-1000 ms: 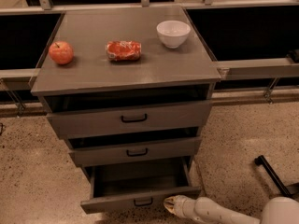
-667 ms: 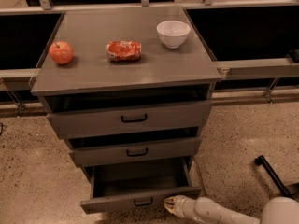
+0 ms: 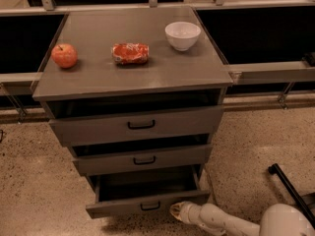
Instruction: Close bottom drawer
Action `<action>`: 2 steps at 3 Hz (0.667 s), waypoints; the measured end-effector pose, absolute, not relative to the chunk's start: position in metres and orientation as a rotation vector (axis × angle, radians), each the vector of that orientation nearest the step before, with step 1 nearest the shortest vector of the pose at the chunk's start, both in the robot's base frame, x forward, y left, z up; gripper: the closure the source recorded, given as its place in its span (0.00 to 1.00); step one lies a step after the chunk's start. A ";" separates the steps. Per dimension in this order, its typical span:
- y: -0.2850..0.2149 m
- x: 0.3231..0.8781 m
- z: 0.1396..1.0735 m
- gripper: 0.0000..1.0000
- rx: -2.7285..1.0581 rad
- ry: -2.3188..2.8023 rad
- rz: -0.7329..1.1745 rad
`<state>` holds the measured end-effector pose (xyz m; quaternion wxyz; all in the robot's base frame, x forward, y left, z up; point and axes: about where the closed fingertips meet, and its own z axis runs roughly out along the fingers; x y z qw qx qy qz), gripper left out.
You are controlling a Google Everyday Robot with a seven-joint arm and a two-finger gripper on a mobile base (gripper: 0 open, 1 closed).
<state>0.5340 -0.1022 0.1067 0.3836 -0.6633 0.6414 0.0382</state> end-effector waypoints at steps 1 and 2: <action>-0.097 0.554 0.098 1.00 -1.698 1.626 0.067; -0.095 0.574 0.097 1.00 -1.682 1.606 0.035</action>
Offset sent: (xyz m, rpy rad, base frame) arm 0.0678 0.0065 -0.0087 -0.0120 -0.1039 -0.0254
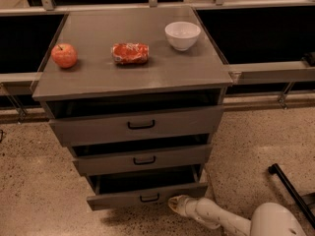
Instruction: Close bottom drawer
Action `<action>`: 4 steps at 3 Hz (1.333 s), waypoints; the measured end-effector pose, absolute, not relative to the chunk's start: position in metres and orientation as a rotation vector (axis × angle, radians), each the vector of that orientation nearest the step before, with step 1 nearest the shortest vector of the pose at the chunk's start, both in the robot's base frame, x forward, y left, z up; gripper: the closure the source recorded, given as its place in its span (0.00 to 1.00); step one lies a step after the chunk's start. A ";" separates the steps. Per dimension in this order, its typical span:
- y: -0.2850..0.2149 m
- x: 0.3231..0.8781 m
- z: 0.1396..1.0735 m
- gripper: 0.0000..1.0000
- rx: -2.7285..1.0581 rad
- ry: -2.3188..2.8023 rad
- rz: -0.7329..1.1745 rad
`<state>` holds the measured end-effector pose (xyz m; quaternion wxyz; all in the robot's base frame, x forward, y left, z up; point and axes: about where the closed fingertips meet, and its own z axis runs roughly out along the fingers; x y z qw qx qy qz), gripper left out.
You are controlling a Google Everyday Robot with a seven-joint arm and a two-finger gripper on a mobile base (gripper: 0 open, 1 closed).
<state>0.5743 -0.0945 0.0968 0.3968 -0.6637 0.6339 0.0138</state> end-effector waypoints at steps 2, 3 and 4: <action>-0.095 0.579 0.097 0.62 -1.677 1.605 0.027; -0.095 0.579 0.097 0.39 -1.677 1.605 0.027; -0.095 0.579 0.097 0.15 -1.677 1.605 0.027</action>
Offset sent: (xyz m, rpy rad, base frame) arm 0.0044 -0.0009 0.0003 -0.0004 -0.0067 -0.0041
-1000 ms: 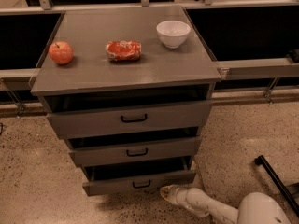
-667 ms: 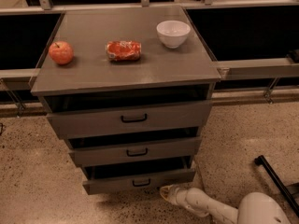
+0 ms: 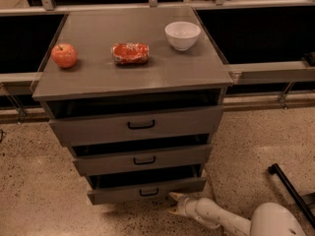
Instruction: Close bottom drawer
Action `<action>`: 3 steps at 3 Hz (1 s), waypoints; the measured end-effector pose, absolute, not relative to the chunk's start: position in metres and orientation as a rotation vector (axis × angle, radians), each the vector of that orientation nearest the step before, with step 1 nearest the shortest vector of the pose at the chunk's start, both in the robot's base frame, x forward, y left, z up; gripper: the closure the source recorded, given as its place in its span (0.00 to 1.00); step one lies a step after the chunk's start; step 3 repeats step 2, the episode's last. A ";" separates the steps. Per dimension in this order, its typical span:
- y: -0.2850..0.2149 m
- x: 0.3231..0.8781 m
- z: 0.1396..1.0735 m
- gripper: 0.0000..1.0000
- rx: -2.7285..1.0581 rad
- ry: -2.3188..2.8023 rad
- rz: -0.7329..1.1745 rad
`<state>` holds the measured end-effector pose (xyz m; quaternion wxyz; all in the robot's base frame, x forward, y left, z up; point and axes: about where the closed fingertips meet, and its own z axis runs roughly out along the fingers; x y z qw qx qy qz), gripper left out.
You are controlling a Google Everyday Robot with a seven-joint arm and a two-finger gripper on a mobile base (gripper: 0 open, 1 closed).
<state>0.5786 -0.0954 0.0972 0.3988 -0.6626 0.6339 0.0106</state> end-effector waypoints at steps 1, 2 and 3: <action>-0.095 0.579 0.097 0.00 -1.677 1.604 0.027; -0.095 0.579 0.097 0.00 -1.677 1.604 0.027; -0.095 0.579 0.097 0.00 -1.677 1.604 0.027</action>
Offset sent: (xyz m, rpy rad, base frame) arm 0.0000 0.0000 0.0000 0.0000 0.0000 0.0000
